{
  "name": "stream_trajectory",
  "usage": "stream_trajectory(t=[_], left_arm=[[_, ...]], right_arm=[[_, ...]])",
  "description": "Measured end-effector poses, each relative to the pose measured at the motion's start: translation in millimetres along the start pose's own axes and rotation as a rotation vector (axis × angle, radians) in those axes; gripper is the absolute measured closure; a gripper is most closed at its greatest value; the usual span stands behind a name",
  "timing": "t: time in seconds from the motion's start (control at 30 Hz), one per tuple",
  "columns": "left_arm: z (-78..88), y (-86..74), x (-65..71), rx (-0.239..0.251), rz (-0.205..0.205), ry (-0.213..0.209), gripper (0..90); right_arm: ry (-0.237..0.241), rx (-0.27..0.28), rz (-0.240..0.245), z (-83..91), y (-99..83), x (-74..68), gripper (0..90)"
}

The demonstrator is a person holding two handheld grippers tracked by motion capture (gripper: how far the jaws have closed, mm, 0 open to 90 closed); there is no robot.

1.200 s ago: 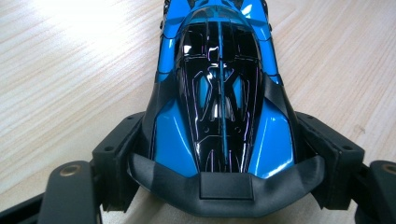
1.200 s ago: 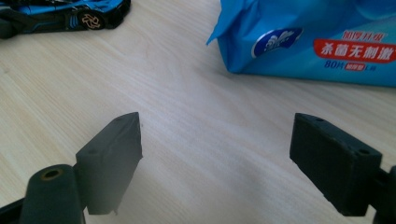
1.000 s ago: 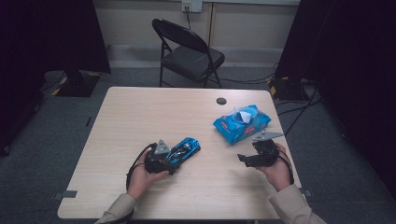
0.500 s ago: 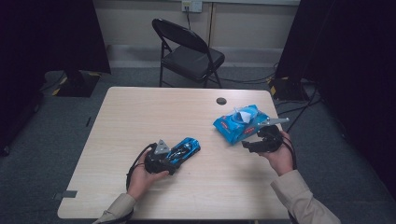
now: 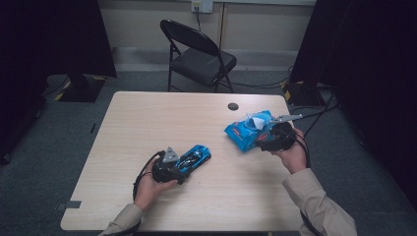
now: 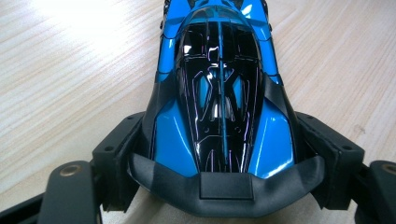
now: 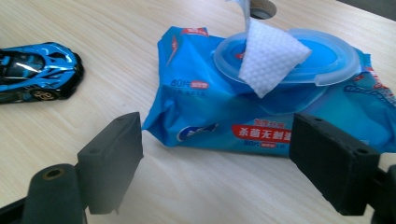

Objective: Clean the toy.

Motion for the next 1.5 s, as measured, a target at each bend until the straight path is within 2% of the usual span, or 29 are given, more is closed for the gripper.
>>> stream_trajectory(t=[0.33, 0.47, 0.73, 0.93, 1.0, 1.03, 1.1, 1.17, 1.27, 1.33, 1.47, 1.5], left_arm=[[0.0, 0.0, -0.1, 0.000, 0.000, 0.000, 24.2], [0.1, 0.0, -0.1, -0.001, 0.000, 0.001, 24.2], [0.0, 0.0, 0.0, 0.000, 0.000, 0.000, 24.2], [0.0, 0.0, -0.1, 0.000, 0.000, 0.000, 24.2], [0.0, 0.0, -0.1, 0.000, 0.000, 0.000, 24.2], [0.0, 0.0, 0.0, 0.000, 0.000, 0.000, 24.2], [0.0, 0.0, 0.0, 0.000, 0.000, 0.000, 24.2], [0.0, 0.0, 0.0, 0.000, 0.000, 0.000, 24.2], [0.0, 0.0, 0.0, 0.000, 0.000, 0.000, 24.2], [0.0, 0.0, 0.0, 0.000, 0.000, 0.000, 24.2], [0.0, 0.0, 0.0, 0.000, 0.000, 0.000, 24.2], [0.0, 0.0, -0.1, 0.000, 0.000, 0.000, 24.2]], right_arm=[[-0.033, -0.005, -0.016, -6.8, 8.7, 17.6, 18.5], [-0.054, -0.033, -0.004, -11.8, 14.7, 19.1, 21.3], [-0.091, -0.011, -0.010, -24.5, 29.1, 26.8, 29.8], [-0.098, -0.038, -0.003, -33.7, 30.6, 26.2, 46.6], [-0.116, -0.037, -0.004, -35.0, 30.0, 26.0, 51.7], [-0.120, -0.039, -0.004, -34.9, 30.0, 26.3, 57.2], [-0.092, -0.037, -0.020, -33.1, 30.8, 26.4, 67.2], [-0.095, -0.041, -0.025, -30.8, 32.3, 26.5, 78.0], [-0.085, -0.057, -0.024, -29.7, 33.8, 26.7, 89.2], [-0.095, -0.060, -0.032, -28.7, 35.2, 27.5, 89.9], [-0.076, -0.047, -0.043, -25.1, 40.9, 27.4, 90.0], [-0.084, -0.041, -0.039, -23.9, 42.7, 27.8, 90.0]])
Point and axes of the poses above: each handheld gripper's, and its own axes: z roughly backward along the jaws, y roughly out of its top, x roughly to its right, the point moved 5 cm from there along -z, roughly forward along the jaws, and after that the axes turned 1 degree about -y, right-handed, at the moved point
